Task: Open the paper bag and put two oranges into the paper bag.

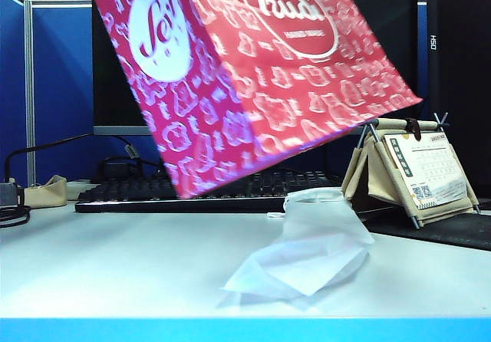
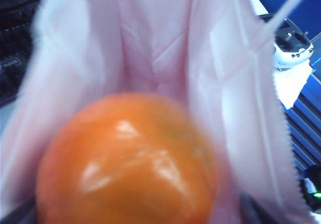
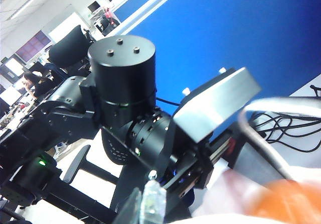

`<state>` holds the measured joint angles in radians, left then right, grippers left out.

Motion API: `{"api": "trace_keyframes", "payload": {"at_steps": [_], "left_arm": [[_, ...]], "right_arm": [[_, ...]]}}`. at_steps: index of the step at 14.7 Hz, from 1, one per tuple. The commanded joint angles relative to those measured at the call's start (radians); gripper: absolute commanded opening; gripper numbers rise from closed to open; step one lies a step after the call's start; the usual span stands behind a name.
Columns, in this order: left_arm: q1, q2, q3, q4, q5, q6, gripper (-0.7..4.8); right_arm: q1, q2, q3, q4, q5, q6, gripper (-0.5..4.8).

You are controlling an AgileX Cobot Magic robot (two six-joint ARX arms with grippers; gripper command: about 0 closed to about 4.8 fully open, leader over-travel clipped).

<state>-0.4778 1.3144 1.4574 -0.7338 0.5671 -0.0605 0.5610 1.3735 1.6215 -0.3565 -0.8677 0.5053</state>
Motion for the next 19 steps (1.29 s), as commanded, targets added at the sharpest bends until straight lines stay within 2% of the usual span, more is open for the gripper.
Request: {"api": "trace_keyframes", "payload": {"at_steps": [1, 4, 5, 6, 7, 8, 9, 10, 12, 13, 15, 17, 19], "left_arm": [[0.001, -0.002, 0.015, -0.008, 0.006, -0.003, 4.79], [0.001, -0.002, 0.025, -0.008, 0.013, -0.003, 4.79], [0.001, -0.003, 0.082, -0.015, 0.011, 0.006, 4.79], [0.001, -0.003, 0.151, -0.047, -0.047, 0.057, 4.79], [0.001, -0.003, 0.219, -0.112, -0.146, 0.119, 4.79], [0.001, -0.003, 0.314, -0.210, -0.303, 0.202, 4.79], [0.001, -0.005, 0.436, -0.323, -0.486, 0.264, 4.79], [0.002, -0.013, 0.491, -0.371, -0.591, 0.266, 4.79], [0.002, -0.077, 0.513, -0.382, -0.804, 0.300, 4.79], [0.002, -0.128, 0.513, -0.353, -0.877, 0.297, 4.79], [0.002, -0.241, 0.513, -0.286, -0.933, 0.301, 4.79], [0.001, -0.414, 0.510, -0.251, -1.009, 0.342, 4.79], [0.001, -0.566, 0.486, -0.244, -1.019, 0.342, 4.79]], "right_arm": [[0.002, -0.007, 0.005, 0.024, -0.007, 0.000, -0.06], [0.002, -0.007, 0.005, 0.024, -0.007, 0.000, -0.06], [0.002, -0.007, 0.005, 0.037, -0.007, -0.001, -0.06], [0.002, -0.007, 0.005, 0.052, -0.008, -0.002, -0.06], [0.002, -0.007, 0.005, 0.060, -0.012, -0.011, -0.06], [0.002, -0.006, 0.005, 0.065, -0.020, -0.025, -0.06], [0.002, -0.006, 0.005, 0.062, -0.026, -0.094, -0.06], [0.002, -0.006, 0.003, 0.063, -0.025, -0.138, -0.06], [0.002, 0.010, 0.002, 0.061, -0.010, -0.232, -0.06], [0.003, 0.021, 0.002, 0.063, 0.018, -0.288, -0.06], [0.005, 0.030, 0.002, 0.063, 0.056, -0.418, -0.06], [0.024, 0.026, 0.002, 0.071, 0.057, -0.590, -0.06], [0.039, 0.031, -0.004, 0.106, 0.010, -0.656, -0.06]]}}
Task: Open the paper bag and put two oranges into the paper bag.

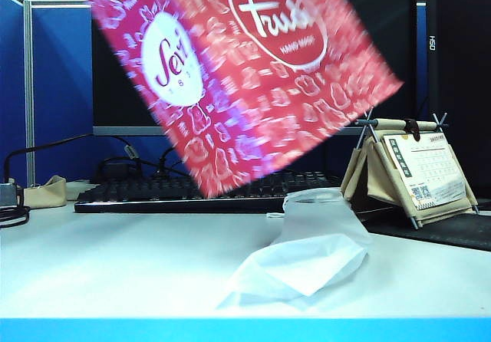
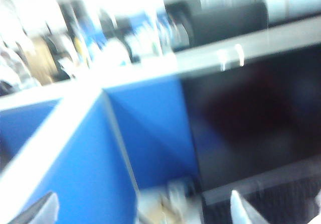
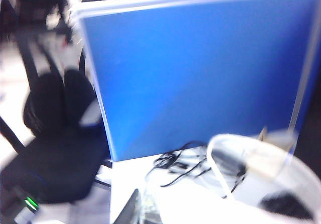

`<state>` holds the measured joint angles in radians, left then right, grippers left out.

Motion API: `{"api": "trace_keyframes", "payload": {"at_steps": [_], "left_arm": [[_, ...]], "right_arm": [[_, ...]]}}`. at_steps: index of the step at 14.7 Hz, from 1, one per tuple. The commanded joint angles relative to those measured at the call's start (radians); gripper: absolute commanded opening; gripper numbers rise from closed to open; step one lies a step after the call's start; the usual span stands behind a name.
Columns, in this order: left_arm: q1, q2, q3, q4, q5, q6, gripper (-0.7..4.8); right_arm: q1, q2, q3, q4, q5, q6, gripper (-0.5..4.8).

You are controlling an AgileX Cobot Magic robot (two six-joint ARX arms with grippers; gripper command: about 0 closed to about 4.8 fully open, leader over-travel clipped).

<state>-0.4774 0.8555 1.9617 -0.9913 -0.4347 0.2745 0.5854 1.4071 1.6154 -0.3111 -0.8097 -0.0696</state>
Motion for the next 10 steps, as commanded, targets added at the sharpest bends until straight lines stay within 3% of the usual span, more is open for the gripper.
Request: {"api": "trace_keyframes", "payload": {"at_steps": [1, 3, 10], "left_arm": [[0.000, -0.190, -0.053, 0.014, -0.063, 0.007, 4.79], [0.000, -0.322, -0.146, 0.013, -0.115, 0.005, 4.79], [0.000, -0.476, -0.401, 0.002, -0.092, -0.029, 4.79]], "right_arm": [[0.039, 0.001, -0.019, 0.113, -0.059, -0.082, -0.06], [0.083, 0.003, -0.092, 0.269, -0.059, -0.041, -0.06], [0.114, 0.074, -0.187, 0.577, -0.057, -0.010, -0.06]]}}
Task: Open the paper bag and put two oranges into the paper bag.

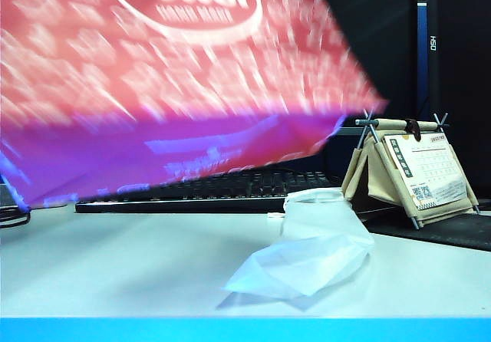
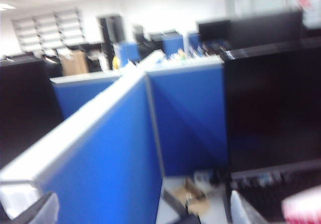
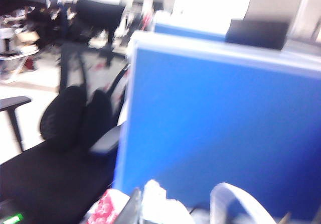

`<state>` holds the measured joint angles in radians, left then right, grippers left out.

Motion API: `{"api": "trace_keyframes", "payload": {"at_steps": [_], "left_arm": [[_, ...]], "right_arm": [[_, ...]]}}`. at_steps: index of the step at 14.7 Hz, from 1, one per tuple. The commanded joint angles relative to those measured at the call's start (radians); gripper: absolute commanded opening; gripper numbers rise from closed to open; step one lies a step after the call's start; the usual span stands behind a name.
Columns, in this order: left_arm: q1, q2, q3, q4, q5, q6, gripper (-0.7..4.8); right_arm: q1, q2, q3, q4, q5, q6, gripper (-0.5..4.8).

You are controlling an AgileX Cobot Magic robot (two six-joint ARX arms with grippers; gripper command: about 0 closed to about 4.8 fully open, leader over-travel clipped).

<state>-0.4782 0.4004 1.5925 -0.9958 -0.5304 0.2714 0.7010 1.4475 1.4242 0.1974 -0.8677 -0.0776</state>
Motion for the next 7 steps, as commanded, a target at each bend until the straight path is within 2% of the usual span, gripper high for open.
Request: {"api": "trace_keyframes", "payload": {"at_steps": [1, 5, 7], "left_arm": [[0.001, -0.044, -0.048, -0.005, 0.005, -0.048, 4.79], [0.002, -0.088, -0.048, -0.089, 0.011, -0.089, 4.79], [0.002, -0.095, -0.048, -0.150, 0.008, -0.112, 4.50]], "right_arm": [[-0.002, 0.070, 0.005, 0.082, 0.001, -0.007, -0.06], [-0.012, 0.171, 0.006, 0.227, 0.032, -0.022, -0.06], [-0.034, 0.199, 0.006, 0.227, 0.039, -0.024, -0.06]]}}
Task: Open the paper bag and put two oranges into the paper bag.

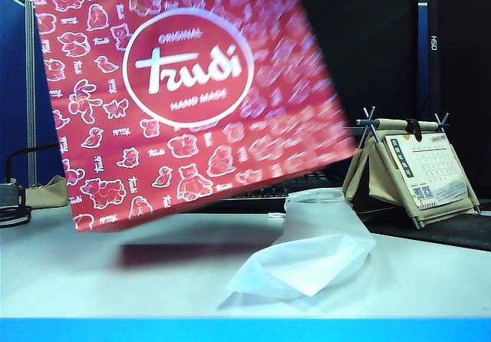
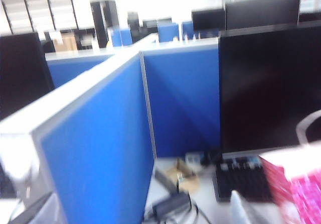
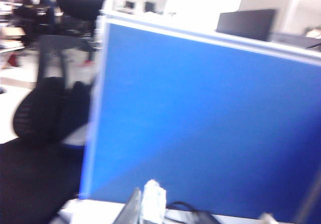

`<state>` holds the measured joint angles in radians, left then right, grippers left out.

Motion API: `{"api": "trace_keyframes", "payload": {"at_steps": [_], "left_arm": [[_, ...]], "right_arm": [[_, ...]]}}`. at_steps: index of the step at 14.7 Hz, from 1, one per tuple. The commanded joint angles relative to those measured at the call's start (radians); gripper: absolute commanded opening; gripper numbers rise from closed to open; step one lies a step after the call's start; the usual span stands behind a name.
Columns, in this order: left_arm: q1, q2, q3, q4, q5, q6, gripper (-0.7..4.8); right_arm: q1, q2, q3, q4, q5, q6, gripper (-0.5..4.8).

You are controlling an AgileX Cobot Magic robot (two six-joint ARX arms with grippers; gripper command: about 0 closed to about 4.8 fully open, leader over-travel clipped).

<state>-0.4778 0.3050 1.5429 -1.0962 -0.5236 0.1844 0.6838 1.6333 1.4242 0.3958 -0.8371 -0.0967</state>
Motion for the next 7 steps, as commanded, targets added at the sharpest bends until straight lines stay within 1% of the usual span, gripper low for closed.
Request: {"api": "trace_keyframes", "payload": {"at_steps": [1, 3, 6, 7], "left_arm": [[0.001, 0.000, 0.002, -0.060, 0.000, -0.026, 4.50], [0.001, 0.000, 0.002, -0.060, 0.000, -0.028, 4.51], [0.001, 0.000, 0.001, -0.060, 0.004, -0.028, 4.51], [0.001, 0.001, 0.001, -0.059, 0.004, -0.028, 4.51]], "right_arm": [[-0.034, 0.024, 0.005, 0.019, 0.006, -0.009, -0.06], [-0.043, 0.042, -0.005, 0.009, 0.006, -0.013, -0.06], [-0.048, 0.051, -0.089, 0.005, 0.008, -0.032, -0.06], [-0.050, 0.051, -0.090, -0.001, 0.009, -0.031, 0.14]]}}
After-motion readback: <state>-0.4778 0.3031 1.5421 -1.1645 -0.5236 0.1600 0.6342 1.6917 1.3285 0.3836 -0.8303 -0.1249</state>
